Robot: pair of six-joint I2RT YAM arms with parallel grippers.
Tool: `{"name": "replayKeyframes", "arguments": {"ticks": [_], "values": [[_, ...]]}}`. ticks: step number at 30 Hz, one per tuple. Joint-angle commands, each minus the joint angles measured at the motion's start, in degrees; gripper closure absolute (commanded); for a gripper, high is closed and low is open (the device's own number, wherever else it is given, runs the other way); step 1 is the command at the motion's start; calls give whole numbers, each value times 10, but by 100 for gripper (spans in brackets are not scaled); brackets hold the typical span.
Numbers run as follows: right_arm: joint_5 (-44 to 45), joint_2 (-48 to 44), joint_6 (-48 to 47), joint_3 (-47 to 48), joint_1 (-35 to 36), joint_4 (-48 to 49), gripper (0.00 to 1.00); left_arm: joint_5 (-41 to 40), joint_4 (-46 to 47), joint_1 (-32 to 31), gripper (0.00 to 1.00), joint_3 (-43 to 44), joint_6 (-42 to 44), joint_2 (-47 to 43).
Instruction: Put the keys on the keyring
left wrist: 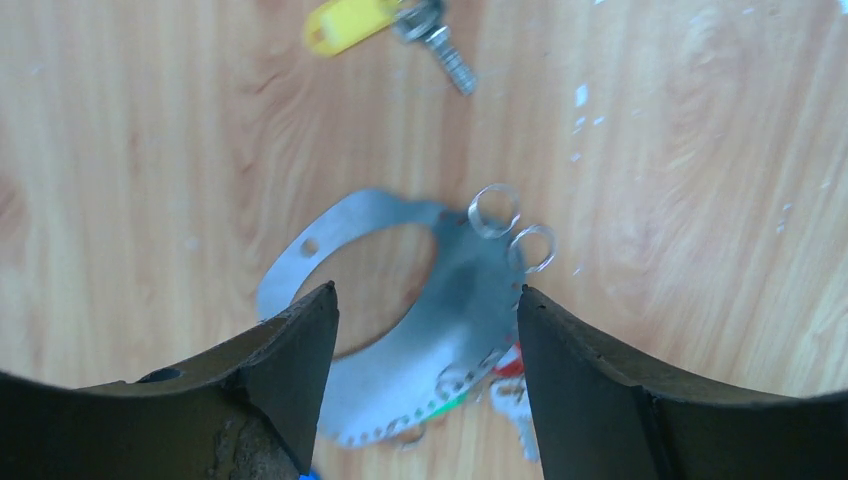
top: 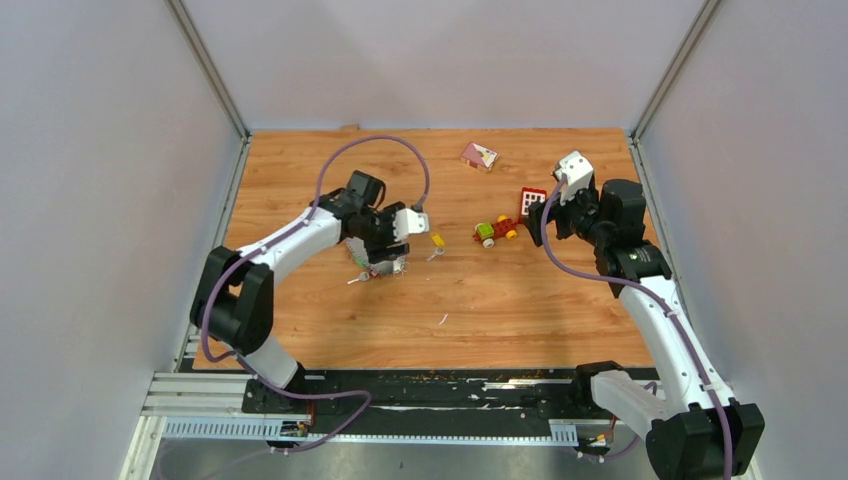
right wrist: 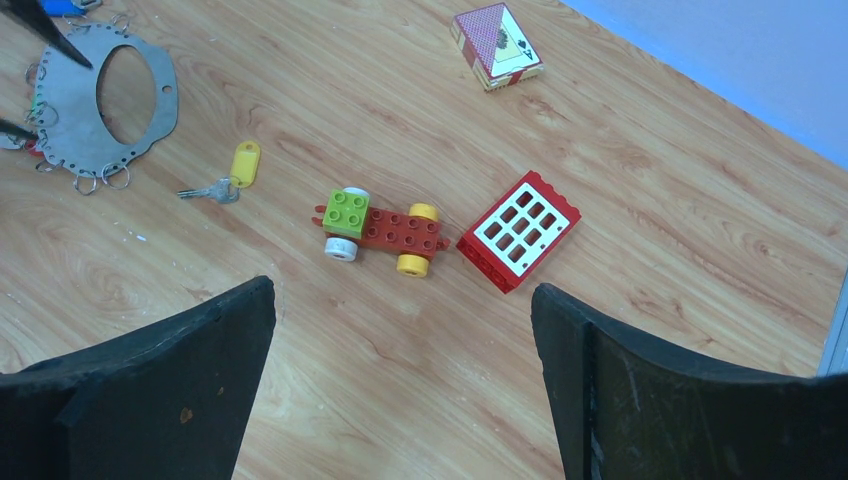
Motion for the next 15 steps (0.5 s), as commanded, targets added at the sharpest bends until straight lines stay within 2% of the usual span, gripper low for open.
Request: {"name": "replayKeyframes", "arguments": {"ticks": [1, 7, 11, 15], "values": [[-14, -2, -5, 4, 1, 6, 0, 6, 17, 59, 26, -8, -13, -46], [-15, -3, -6, 5, 1, 5, 0, -21, -75, 82, 34, 1, 50, -33], [-17, -5, -6, 4, 1, 4, 0, -75, -82, 102, 40, -10, 59, -13], [-19, -3, -6, 5, 1, 4, 0, -96, -76, 120, 42, -13, 50, 11]]}}
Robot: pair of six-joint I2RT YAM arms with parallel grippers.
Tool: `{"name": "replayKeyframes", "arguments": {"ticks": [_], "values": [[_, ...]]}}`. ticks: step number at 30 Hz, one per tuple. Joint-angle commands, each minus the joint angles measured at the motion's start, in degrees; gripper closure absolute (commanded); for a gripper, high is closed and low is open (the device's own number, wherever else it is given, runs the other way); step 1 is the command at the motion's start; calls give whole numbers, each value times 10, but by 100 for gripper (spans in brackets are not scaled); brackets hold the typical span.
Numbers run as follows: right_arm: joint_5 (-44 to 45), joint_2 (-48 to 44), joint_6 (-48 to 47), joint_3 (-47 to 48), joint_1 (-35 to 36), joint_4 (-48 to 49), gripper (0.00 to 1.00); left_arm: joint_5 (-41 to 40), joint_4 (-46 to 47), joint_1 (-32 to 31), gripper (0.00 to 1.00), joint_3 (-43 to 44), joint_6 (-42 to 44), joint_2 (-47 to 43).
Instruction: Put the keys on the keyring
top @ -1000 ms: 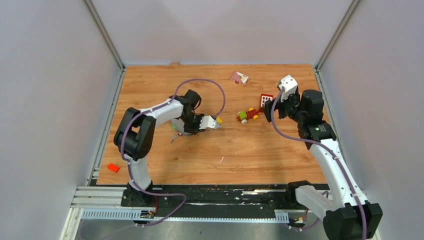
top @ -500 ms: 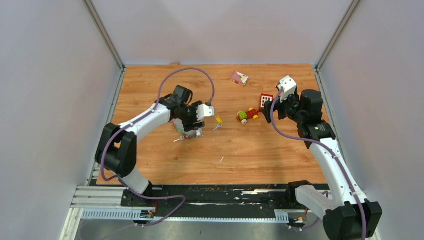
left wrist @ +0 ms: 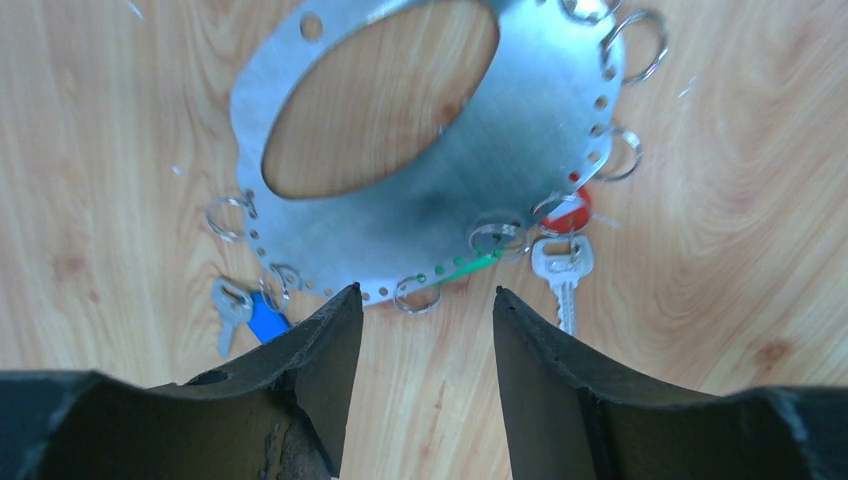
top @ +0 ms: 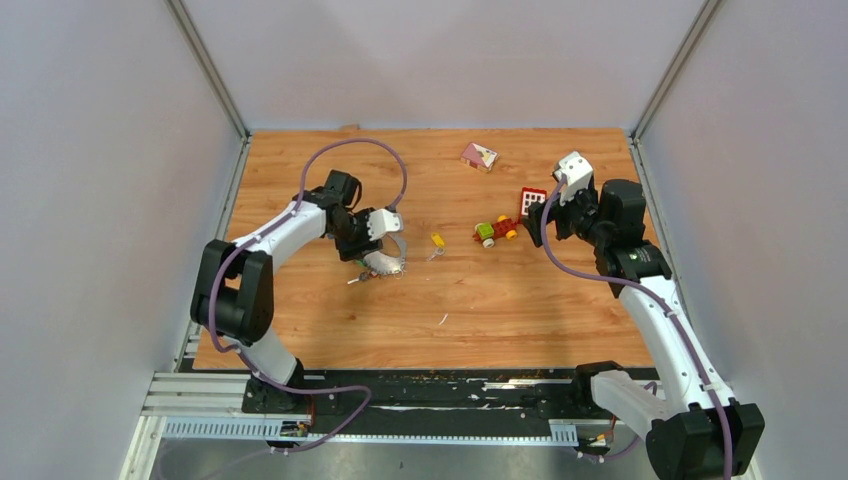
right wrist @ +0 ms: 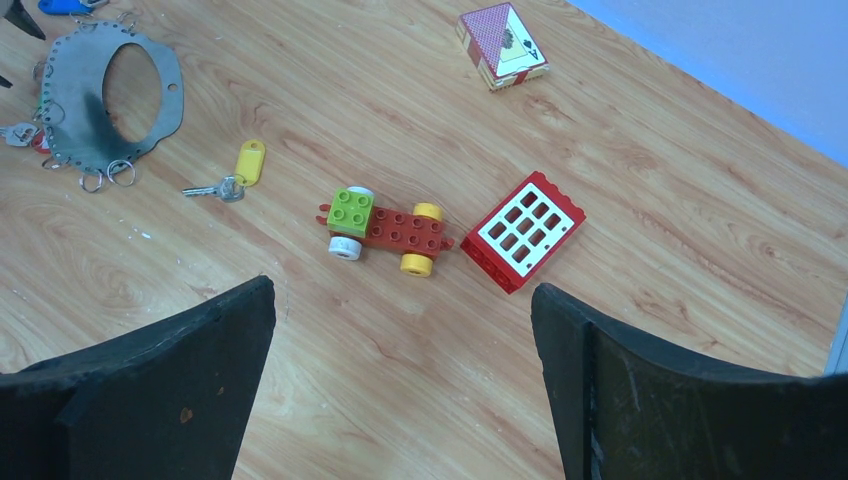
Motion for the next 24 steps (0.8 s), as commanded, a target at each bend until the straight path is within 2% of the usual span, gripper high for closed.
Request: {"name": "replayKeyframes", "arguments": {"ticks": [1, 8, 18, 22, 24], "values": [[-15, -3, -5, 5, 1, 6, 0, -38, -5, 22, 42, -8, 6, 24], [-15, -3, -6, 5, 1, 5, 0, -60, -10, 23, 46, 3, -13, 64], [-18, 1, -6, 6, 1, 4, 0, -59, 4, 25, 47, 4, -32, 85], [-18, 3, -6, 6, 1, 3, 0, -47, 10, 26, 55, 11, -44, 91], [-18, 2, -6, 6, 1, 3, 0, -40, 10, 26, 64, 17, -53, 92]]}}
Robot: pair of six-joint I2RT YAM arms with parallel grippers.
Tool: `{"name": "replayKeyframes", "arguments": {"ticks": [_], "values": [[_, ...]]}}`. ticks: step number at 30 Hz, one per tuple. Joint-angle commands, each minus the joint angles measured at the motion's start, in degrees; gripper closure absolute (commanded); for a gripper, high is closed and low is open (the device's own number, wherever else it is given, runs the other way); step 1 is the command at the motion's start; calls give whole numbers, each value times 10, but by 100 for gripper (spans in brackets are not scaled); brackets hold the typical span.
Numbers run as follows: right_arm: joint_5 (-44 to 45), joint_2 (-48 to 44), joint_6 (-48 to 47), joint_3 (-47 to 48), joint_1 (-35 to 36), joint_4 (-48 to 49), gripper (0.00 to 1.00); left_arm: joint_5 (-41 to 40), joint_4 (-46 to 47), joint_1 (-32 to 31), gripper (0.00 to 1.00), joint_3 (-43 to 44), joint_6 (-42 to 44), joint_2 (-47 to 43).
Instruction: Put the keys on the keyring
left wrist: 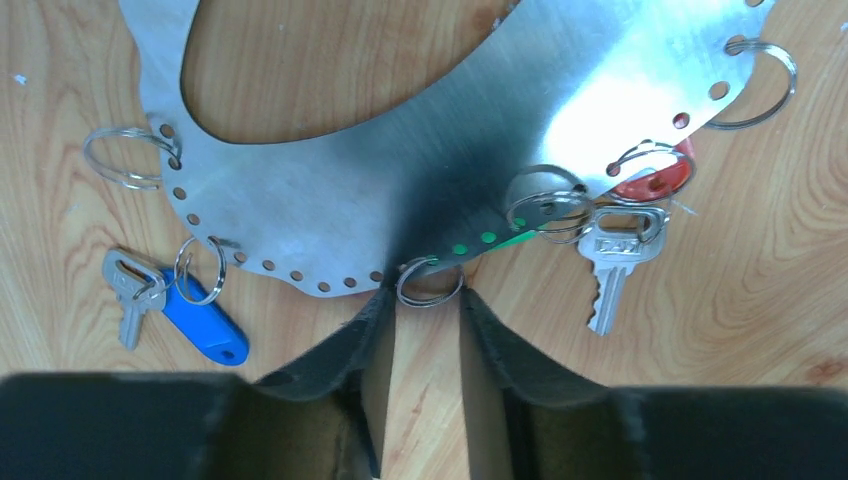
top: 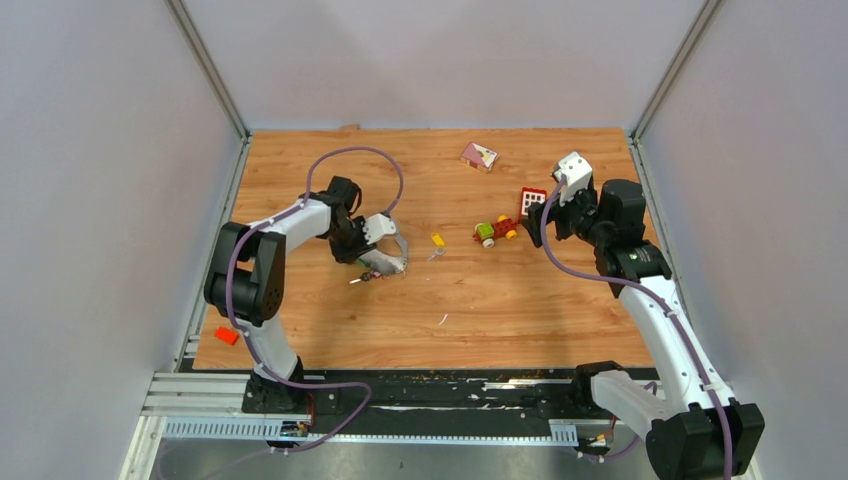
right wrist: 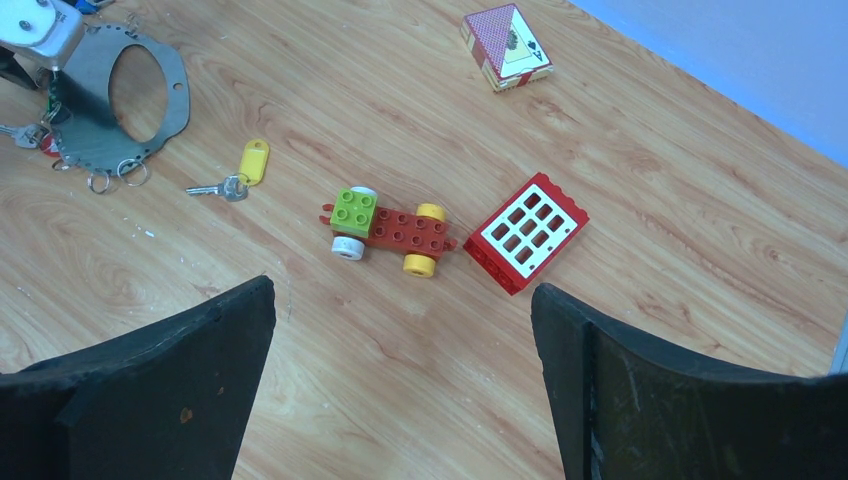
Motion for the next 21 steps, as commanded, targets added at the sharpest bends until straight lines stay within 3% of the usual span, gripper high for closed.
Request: {"name": "replayKeyframes", "arguments": {"ticks": [1, 6, 13, 16, 21], "values": [[-12, 3, -5, 6, 1, 4, 0, 23, 10, 3, 70, 23, -27, 10], [-12, 3, -6, 7, 1, 2, 0, 35, 9, 7, 87, 33, -48, -5], [-12, 6, -7, 8, 1, 1, 0, 78, 11, 7, 96, 31, -67, -29], [-12, 7, -7, 8, 1, 0, 0, 73, 21, 7, 93, 26, -70, -32], [-12, 9, -9, 9, 1, -1, 0, 65, 39, 7, 75, 8, -48, -46]]}}
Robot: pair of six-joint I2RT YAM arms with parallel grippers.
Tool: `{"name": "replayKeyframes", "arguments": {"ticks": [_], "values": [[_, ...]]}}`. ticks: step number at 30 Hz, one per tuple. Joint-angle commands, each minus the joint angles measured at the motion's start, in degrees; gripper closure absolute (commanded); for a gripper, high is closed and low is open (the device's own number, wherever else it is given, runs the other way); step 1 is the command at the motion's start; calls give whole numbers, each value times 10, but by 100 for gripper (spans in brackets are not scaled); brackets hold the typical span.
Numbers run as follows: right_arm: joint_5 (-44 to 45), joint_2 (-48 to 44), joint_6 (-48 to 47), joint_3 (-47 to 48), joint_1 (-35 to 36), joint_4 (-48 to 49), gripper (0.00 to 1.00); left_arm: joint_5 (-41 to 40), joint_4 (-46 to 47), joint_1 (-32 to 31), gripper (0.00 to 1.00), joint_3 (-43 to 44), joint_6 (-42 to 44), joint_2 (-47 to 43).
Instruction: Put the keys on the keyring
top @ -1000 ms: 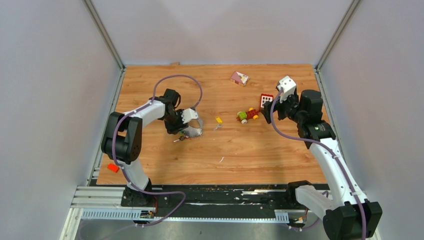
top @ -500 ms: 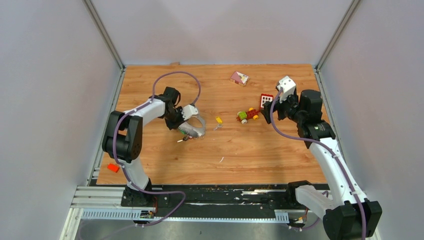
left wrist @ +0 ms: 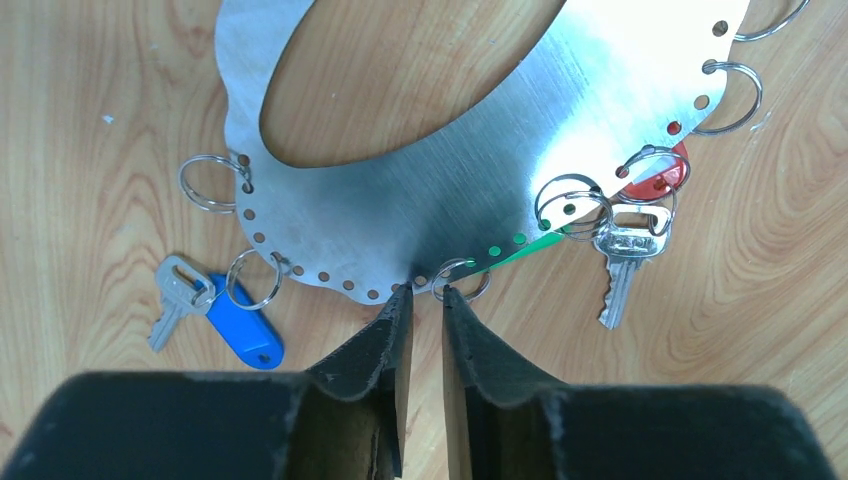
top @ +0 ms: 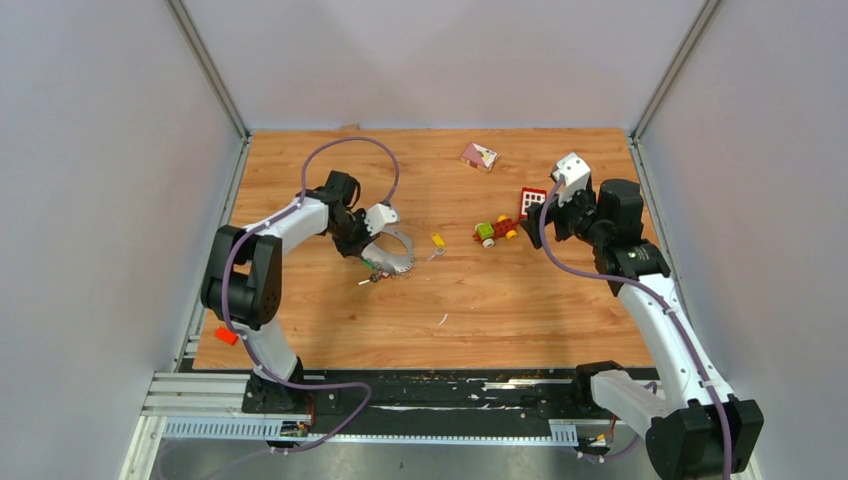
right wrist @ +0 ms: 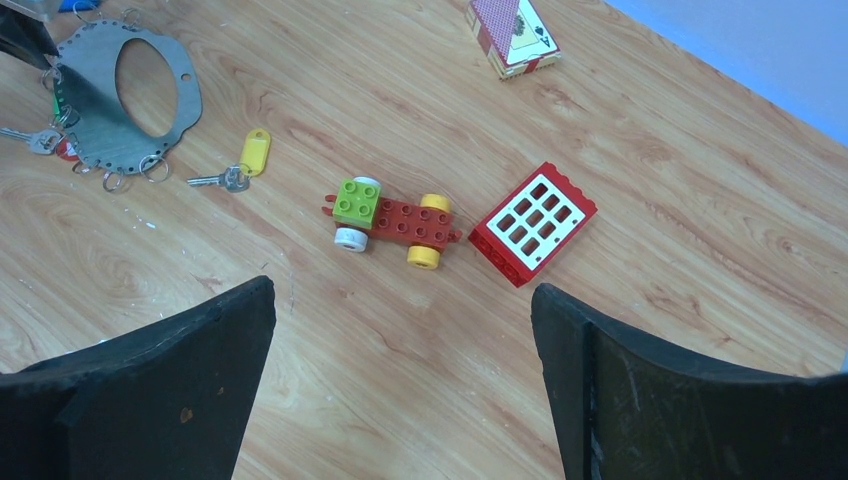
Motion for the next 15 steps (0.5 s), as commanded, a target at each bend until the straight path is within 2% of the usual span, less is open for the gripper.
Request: {"name": "replayKeyframes", "arguments": {"ticks": [1, 7, 15], "values": [[-12, 4, -8, 8, 1, 6, 0, 16, 24, 4, 72, -10, 15, -39], [-13, 8, -8, 10, 1, 4, 0, 18, 26, -1, 65, -27, 45, -31], [-14, 8, -9, 10, 1, 3, 0, 1, 48, -7, 66, -47, 52, -16]]}}
